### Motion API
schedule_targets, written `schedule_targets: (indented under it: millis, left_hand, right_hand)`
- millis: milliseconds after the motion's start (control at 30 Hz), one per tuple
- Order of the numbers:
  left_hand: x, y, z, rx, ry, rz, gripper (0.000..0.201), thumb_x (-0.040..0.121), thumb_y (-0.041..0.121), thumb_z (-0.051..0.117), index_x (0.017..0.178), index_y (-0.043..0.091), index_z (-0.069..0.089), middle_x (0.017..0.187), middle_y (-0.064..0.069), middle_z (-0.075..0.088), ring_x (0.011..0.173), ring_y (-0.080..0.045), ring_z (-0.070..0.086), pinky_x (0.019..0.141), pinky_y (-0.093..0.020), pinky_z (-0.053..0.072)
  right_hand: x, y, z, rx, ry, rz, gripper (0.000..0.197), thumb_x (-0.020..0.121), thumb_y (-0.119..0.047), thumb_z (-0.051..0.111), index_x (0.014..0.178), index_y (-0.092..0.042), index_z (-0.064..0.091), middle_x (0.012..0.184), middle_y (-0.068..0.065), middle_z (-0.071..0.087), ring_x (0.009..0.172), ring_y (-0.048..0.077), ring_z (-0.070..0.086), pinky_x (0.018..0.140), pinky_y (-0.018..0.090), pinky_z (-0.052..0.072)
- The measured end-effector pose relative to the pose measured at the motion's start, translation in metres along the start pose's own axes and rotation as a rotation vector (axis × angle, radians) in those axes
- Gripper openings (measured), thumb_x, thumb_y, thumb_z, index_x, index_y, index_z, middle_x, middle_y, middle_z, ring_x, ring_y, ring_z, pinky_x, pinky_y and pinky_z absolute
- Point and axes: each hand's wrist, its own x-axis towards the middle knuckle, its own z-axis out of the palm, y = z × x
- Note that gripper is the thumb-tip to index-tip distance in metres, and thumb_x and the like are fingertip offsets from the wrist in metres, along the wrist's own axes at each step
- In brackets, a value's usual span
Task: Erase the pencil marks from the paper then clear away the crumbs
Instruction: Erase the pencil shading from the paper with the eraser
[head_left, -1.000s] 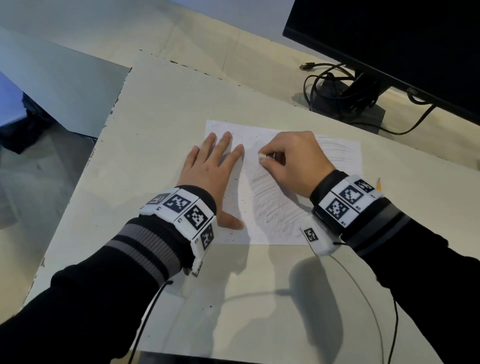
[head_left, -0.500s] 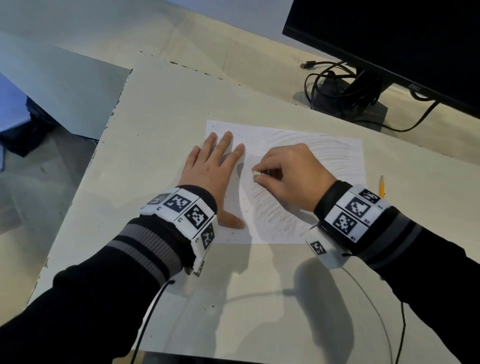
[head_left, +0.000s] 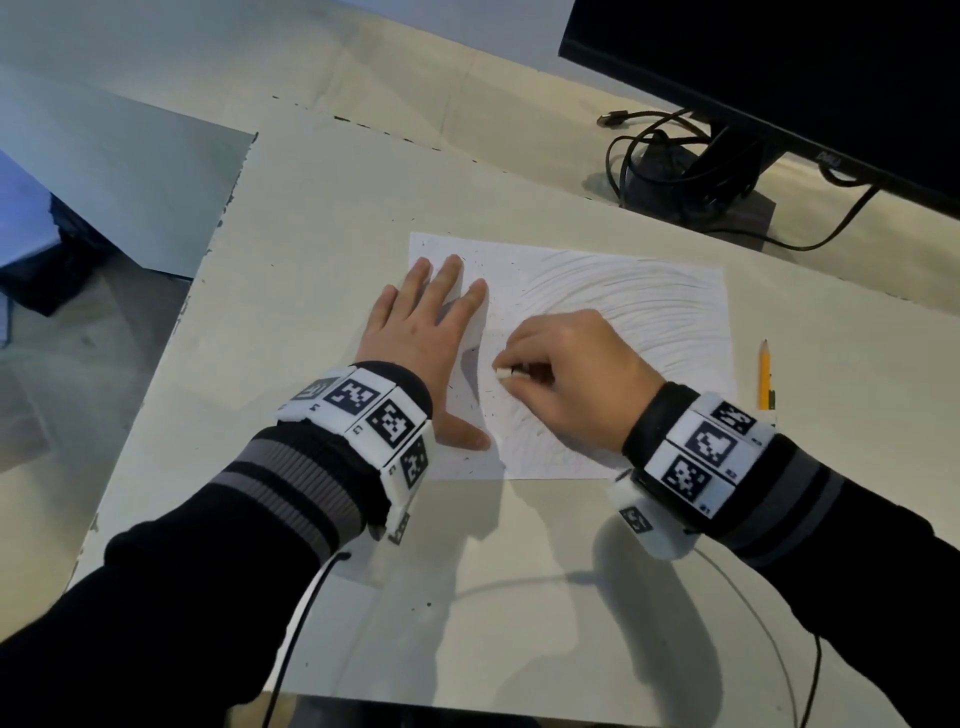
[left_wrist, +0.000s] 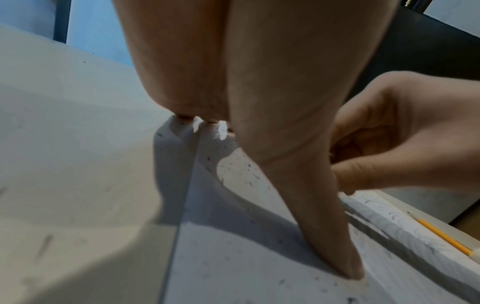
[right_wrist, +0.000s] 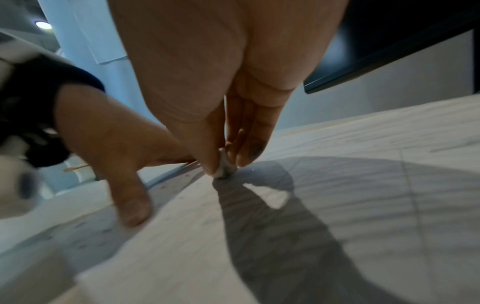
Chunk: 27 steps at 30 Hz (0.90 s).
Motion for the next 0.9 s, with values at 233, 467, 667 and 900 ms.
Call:
schedule_targets:
  millis: [233, 467, 667, 900]
  left_hand:
    - [0.000, -0.001, 0.001, -0.017, 0.006, 0.002, 0.148, 0.054, 0.076, 0.077, 0.154, 0.025, -0.020, 0.159, -0.001, -0.032, 0.148, -0.026, -0.026, 0.119, -0.043, -0.010]
    - [0.000, -0.001, 0.001, -0.024, 0.019, 0.004, 0.148, 0.053, 0.076, 0.078, 0.154, 0.026, -0.019, 0.160, -0.001, -0.031, 0.148, -0.026, -0.025, 0.119, -0.042, -0.010]
    - [0.001, -0.001, 0.002, -0.015, 0.025, 0.005, 0.149, 0.053, 0.076, 0.079, 0.154, 0.026, -0.018, 0.160, -0.001, -0.030, 0.148, -0.026, -0.025, 0.119, -0.043, -0.010]
    - [0.000, -0.001, 0.001, -0.010, 0.009, -0.002, 0.149, 0.053, 0.076, 0.078, 0.154, 0.026, -0.019, 0.160, -0.002, -0.031, 0.148, -0.026, -0.026, 0.119, -0.043, -0.010]
  right_hand:
    - [0.008, 0.008, -0.005, -0.039, 0.049, 0.036, 0.014, 0.085, -0.024, 0.074, 0.099, -0.021, 0.077, 0.092, -0.009, 0.067, 0.079, 0.006, 0.057, 0.076, 0.025, 0.051]
    - [0.008, 0.010, -0.008, -0.026, 0.029, 0.029, 0.015, 0.084, -0.024, 0.076, 0.098, -0.019, 0.077, 0.090, -0.007, 0.068, 0.077, 0.004, 0.055, 0.075, 0.024, 0.050]
    - [-0.005, 0.001, -0.005, 0.033, -0.142, -0.010, 0.010, 0.084, -0.025, 0.076, 0.093, -0.021, 0.078, 0.087, -0.013, 0.068, 0.076, 0.001, 0.058, 0.074, 0.020, 0.050]
    - [-0.011, 0.002, -0.003, 0.051, -0.072, -0.016, 0.010, 0.083, -0.022, 0.077, 0.092, -0.018, 0.078, 0.086, -0.010, 0.069, 0.076, 0.003, 0.061, 0.074, 0.022, 0.051]
